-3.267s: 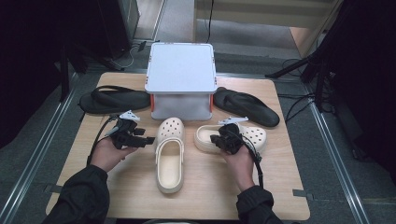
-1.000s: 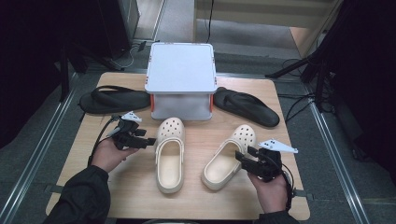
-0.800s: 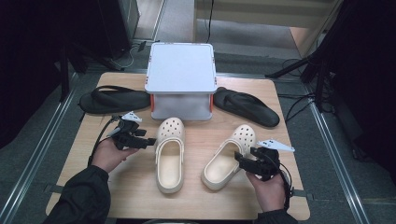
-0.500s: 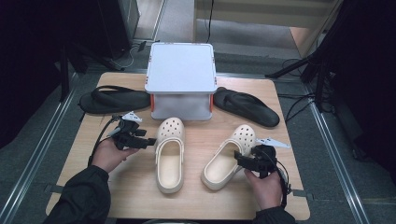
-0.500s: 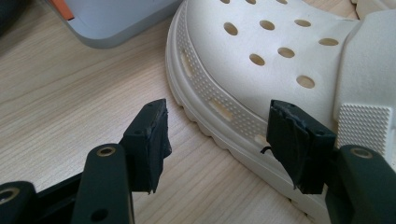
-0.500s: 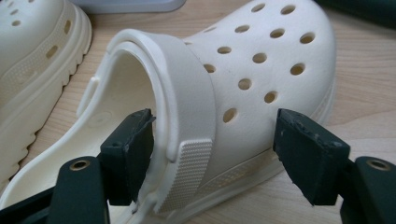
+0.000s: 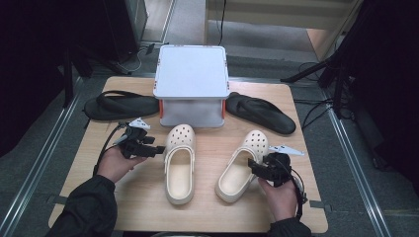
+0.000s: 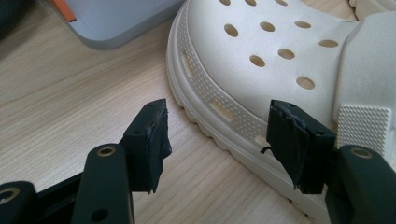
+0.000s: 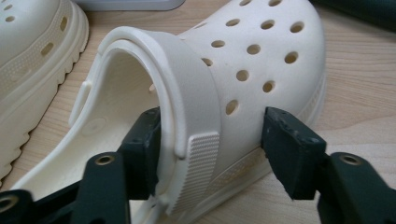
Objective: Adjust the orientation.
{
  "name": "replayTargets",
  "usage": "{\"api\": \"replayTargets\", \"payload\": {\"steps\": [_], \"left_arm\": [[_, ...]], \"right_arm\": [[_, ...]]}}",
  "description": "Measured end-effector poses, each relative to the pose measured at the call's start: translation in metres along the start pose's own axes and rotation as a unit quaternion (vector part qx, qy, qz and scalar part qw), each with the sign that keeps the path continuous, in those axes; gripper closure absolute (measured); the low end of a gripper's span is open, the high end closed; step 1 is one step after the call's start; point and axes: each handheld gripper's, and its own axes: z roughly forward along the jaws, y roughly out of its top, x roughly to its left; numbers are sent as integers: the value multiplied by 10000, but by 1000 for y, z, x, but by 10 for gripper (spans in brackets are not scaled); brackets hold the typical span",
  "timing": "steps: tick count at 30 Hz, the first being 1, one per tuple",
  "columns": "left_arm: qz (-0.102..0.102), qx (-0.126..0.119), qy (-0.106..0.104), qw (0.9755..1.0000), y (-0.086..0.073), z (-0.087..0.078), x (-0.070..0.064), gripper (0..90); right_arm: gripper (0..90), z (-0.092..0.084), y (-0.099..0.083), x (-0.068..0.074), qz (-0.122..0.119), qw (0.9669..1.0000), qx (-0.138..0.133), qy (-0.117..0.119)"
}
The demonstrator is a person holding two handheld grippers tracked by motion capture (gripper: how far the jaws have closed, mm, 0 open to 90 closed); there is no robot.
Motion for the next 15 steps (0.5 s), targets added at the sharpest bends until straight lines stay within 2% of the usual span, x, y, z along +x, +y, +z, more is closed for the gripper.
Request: {"api": "replayTargets", "payload": {"steps": [5, 10, 13, 15], "left_arm": [[-7, -8, 7, 10000, 0, 1, 0, 393], [-7, -13, 8, 10000, 0, 1, -1, 393], [-7, -14, 8, 10000, 0, 1, -1, 393], [-1, -21, 8, 10000, 0, 0, 0, 393]], "right_arm": [[479, -1, 1, -2, -11, 10000, 8, 77], [611, -3, 3, -3, -122, 9999, -17, 81], [676, -3, 5, -2, -247, 9997, -15, -5], [721, -4, 6, 1, -410, 9990, -40, -165]]}}
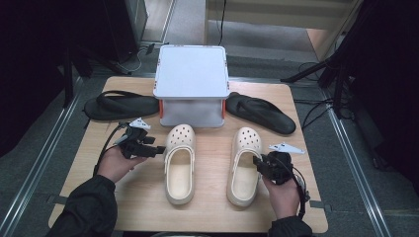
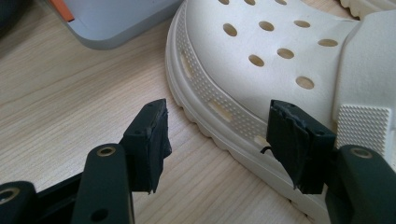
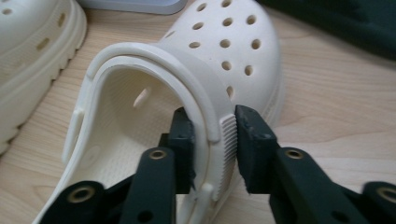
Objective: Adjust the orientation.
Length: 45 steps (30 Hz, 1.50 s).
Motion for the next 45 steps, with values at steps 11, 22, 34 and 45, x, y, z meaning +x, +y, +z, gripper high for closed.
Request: {"api": "replayTargets", "payload": {"steps": [11, 22, 34, 45], "left_arm": [[-21, -3, 5, 10000, 0, 0, 0, 394], [-5, 8, 14, 10000, 0, 0, -1, 394], [-76, 14, 35, 10000, -3, -2, -1, 392], [-131, -42, 29, 9999, -12, -10, -2, 414]], "right_arm": [[772, -3, 11, -3, 11, 9999, -141, 98], [770, 2, 24, 16, -149, 9987, -218, 440], [769, 14, 36, 38, -480, 9970, -177, 578], [767, 28, 45, 52, -735, 9949, -90, 684]]}}
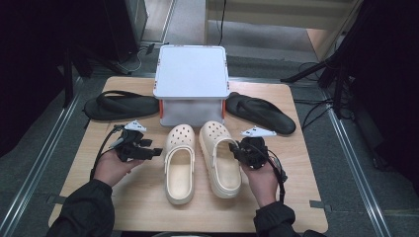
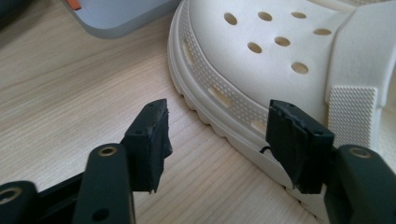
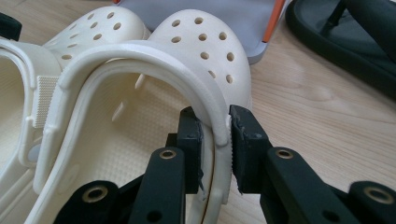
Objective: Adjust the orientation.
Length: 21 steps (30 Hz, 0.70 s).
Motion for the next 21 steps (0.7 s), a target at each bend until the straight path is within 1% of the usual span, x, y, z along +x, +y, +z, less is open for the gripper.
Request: {"api": "replayTargets", "payload": {"steps": [3, 5, 6, 10, 13, 15, 17, 21], "left_arm": [[-11, -12, -39, 10000, -3, -3, 0, 452], [-24, -39, -30, 10000, -5, -4, 1, 461], [-40, -12, -41, 10000, -5, -5, 1, 461], [-79, -50, 15, 10000, -8, -7, 2, 459], [-96, -33, -4, 9999, -9, -8, 3, 459], [-109, -44, 19, 9999, -10, -8, 2, 458], [-118, -12, 5, 9999, -10, -8, 3, 452], [-110, -14, 3, 9999, -10, -7, 2, 447]], "right_arm": [[767, 4, 2, 2, -89, 10000, 41, -9], [766, 6, 3, 3, -139, 9999, 82, -46], [766, 7, 3, 3, -161, 9998, 103, -60], [765, 12, 4, 5, -259, 9994, 159, -140], [764, 15, 4, 7, -289, 9993, 184, -124], [763, 17, 4, 9, -334, 9992, 216, -100], [761, 18, 4, 11, -421, 9987, 234, -144], [753, 20, 3, 15, -456, 9986, 244, -125]]}}
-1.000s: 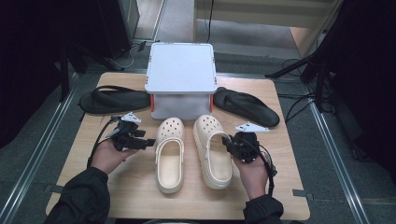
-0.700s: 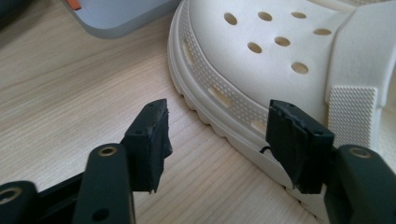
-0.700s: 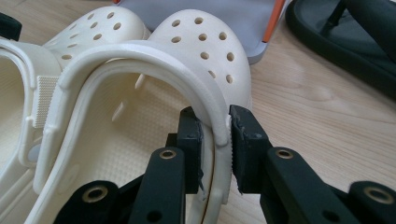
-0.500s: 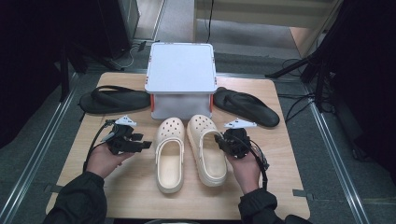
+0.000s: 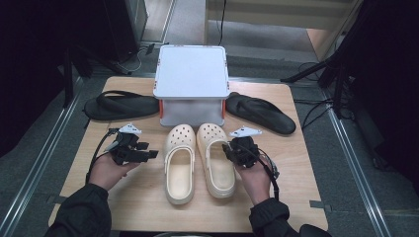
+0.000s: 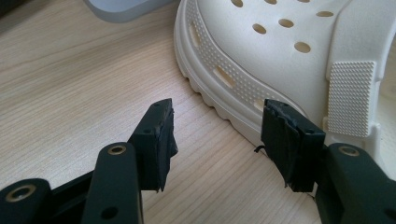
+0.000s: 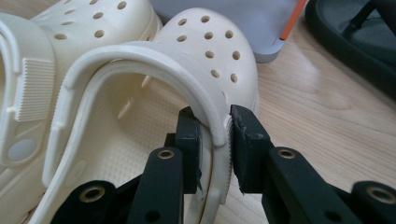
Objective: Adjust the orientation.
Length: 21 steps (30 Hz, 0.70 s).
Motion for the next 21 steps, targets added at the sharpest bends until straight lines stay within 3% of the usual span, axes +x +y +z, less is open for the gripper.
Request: {"api": "replayTargets", "payload": {"steps": [5, 8, 12, 16, 17, 19, 21], "left_arm": [[68, -21, -31, 10000, 0, 0, -2, 473], [-39, 28, -92, 9999, 0, 1, -2, 486], [-205, 54, -212, 9996, 1, 2, 1, 548], [-294, -45, -305, 9991, 1, -1, 1, 673], [-301, -65, -331, 9990, 2, -2, 1, 703], [-171, -85, -303, 9994, 2, -2, 1, 784], [-69, -56, -380, 9992, 1, -1, -1, 879]], "right_arm": [[739, 2, -1, 4, -31, 10000, 20, 72], [694, 3, -2, 2, 40, 9995, 63, 309], [646, -4, -2, -1, 237, 9980, -117, 575], [643, -17, -1, -3, 241, 9970, -290, 681], [651, -23, -1, -5, 266, 9958, -357, 803], [675, -31, -2, -7, 295, 9942, -443, 936], [756, -37, -6, -10, 250, 9918, -512, 1146]]}}
